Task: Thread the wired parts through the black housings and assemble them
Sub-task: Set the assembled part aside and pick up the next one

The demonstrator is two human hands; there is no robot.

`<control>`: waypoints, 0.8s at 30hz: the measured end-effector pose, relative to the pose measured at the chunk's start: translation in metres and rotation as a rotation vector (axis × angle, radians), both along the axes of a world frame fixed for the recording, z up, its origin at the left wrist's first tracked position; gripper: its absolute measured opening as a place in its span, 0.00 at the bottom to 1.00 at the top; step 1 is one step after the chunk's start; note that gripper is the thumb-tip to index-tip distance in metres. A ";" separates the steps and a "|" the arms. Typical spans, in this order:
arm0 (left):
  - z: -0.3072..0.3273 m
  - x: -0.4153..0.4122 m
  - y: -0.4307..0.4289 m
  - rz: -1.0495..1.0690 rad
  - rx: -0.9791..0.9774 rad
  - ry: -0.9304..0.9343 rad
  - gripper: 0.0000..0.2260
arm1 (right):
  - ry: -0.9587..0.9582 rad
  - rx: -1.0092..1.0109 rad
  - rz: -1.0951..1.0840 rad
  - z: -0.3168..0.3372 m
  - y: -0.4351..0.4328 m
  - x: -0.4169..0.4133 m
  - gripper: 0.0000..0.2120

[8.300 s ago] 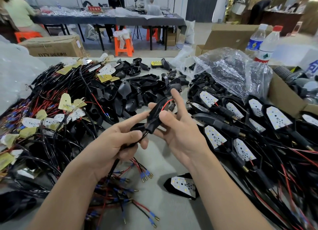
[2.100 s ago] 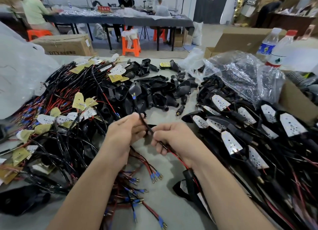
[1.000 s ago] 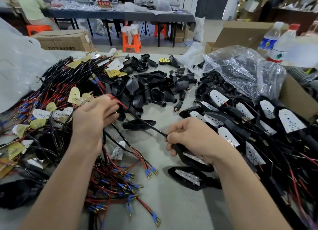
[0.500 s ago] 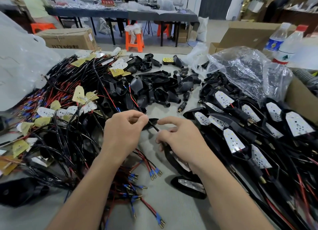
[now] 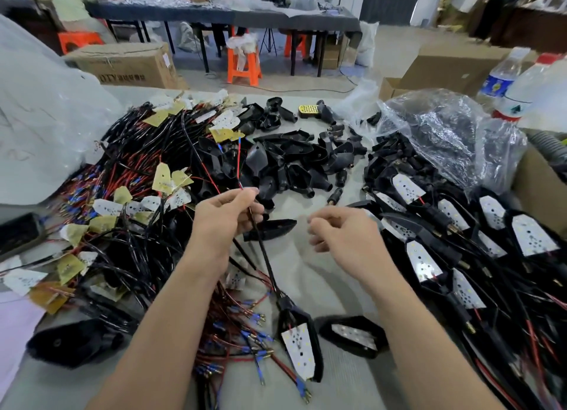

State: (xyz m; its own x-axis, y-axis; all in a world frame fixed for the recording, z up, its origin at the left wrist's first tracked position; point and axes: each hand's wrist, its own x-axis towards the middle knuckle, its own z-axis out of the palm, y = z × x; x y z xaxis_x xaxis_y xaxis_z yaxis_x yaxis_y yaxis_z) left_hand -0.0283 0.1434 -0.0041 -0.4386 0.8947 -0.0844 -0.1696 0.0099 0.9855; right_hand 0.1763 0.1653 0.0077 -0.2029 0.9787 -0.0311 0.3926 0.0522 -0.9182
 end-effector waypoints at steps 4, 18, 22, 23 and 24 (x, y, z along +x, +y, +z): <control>0.018 -0.003 0.009 -0.001 -0.030 0.097 0.11 | -0.545 0.337 -0.138 0.018 0.057 -0.005 0.12; 0.033 0.021 -0.005 -0.374 -0.135 0.180 0.07 | -0.799 0.299 0.068 0.029 0.099 -0.024 0.07; 0.015 0.030 -0.025 -0.581 -0.320 0.229 0.06 | 0.155 -0.003 -0.149 0.036 0.049 -0.013 0.07; 0.011 0.033 -0.032 -0.635 -0.354 0.274 0.06 | 0.325 -0.095 -0.157 0.033 0.033 -0.011 0.07; 0.007 0.037 -0.037 -0.660 -0.376 0.310 0.05 | 0.416 -0.160 -0.162 0.029 0.020 -0.009 0.06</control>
